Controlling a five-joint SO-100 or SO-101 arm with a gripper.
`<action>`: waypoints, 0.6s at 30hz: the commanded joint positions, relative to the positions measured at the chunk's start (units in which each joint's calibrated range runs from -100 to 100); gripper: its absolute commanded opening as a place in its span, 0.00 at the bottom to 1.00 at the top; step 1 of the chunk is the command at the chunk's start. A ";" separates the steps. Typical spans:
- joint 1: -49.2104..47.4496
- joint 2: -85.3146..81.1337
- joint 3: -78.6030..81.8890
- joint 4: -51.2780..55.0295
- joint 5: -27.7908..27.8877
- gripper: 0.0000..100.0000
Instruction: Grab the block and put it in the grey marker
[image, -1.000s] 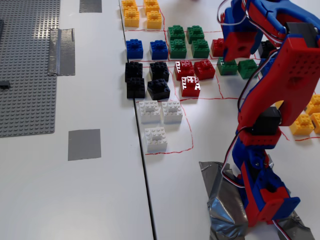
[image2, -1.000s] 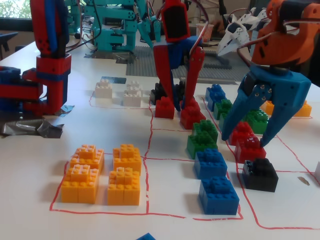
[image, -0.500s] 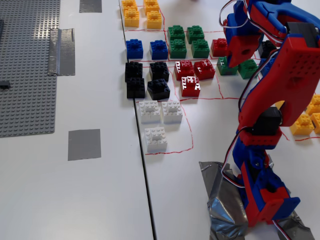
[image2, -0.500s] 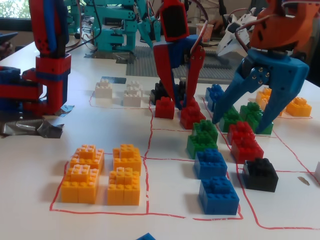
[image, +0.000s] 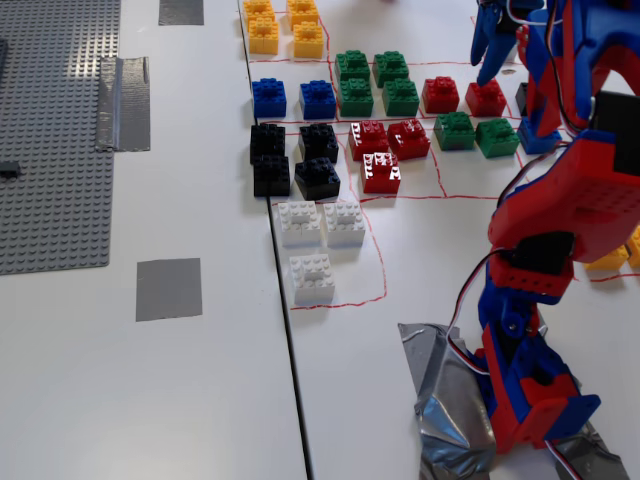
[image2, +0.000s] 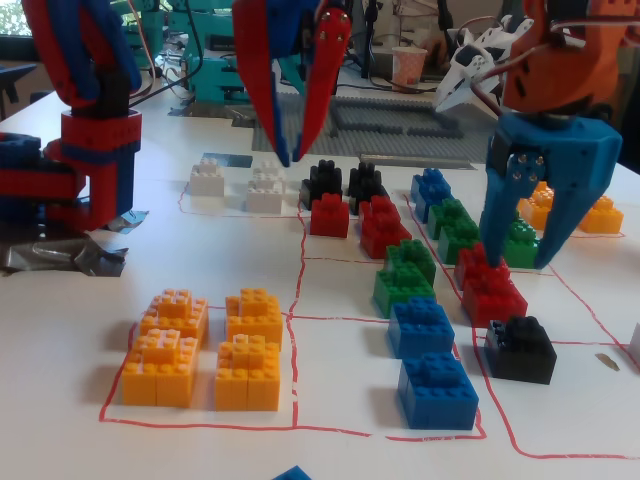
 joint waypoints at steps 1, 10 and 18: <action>2.42 -3.90 -5.63 4.74 2.00 0.00; 18.81 -5.14 -7.27 13.26 12.60 0.05; 32.06 -4.31 -4.72 10.58 19.68 0.16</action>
